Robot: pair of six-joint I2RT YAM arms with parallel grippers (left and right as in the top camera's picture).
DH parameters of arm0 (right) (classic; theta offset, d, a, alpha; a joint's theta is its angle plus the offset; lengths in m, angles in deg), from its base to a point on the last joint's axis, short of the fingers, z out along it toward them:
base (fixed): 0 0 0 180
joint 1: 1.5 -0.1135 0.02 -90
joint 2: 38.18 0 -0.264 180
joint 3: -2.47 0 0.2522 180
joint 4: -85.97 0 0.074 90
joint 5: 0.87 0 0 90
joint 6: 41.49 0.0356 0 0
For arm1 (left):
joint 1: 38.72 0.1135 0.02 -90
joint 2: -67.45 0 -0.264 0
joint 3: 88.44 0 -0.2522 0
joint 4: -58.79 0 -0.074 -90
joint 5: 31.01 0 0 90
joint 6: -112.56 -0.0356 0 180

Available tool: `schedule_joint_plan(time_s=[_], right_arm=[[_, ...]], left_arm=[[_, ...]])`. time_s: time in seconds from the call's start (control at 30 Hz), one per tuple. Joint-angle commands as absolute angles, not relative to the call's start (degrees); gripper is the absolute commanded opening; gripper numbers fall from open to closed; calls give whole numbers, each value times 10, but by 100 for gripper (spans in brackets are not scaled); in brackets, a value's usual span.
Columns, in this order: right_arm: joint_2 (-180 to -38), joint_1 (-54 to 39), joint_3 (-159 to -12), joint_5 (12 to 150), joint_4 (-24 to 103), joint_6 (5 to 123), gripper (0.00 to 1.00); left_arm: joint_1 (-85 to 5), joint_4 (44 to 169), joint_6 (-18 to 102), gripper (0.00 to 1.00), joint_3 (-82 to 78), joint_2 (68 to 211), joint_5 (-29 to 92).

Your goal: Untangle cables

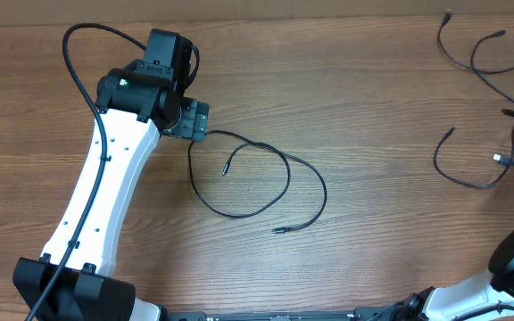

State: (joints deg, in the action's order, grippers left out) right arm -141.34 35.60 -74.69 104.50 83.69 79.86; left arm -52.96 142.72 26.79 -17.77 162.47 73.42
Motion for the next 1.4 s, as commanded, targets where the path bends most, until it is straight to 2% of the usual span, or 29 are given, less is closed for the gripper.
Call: schedule_joint_plan(time_s=[0.0, 0.2, 0.53, 0.63, 0.97, 1.37], right_arm=[[-1409, 358, -751, 1013, 792, 798, 100], [-1368, 358, -751, 963, 672, 798, 100], [-1298, 358, -751, 924, 348, 803, 100], [-1298, 358, -751, 913, 288, 803, 100], [-1299, 354, -739, 856, 242, 802, 100], [-1299, 354, -642, 851, 330, 802, 100]], left_arm=[[-530, 1426, 259, 100, -175, 1628, 741], [-530, 1426, 259, 100, -175, 1628, 741], [-530, 1426, 259, 100, -175, 1628, 741], [-530, 1426, 259, 99, -175, 1628, 741], [-530, 1426, 259, 100, -175, 1628, 741], [-530, 1426, 259, 100, -175, 1628, 741]])
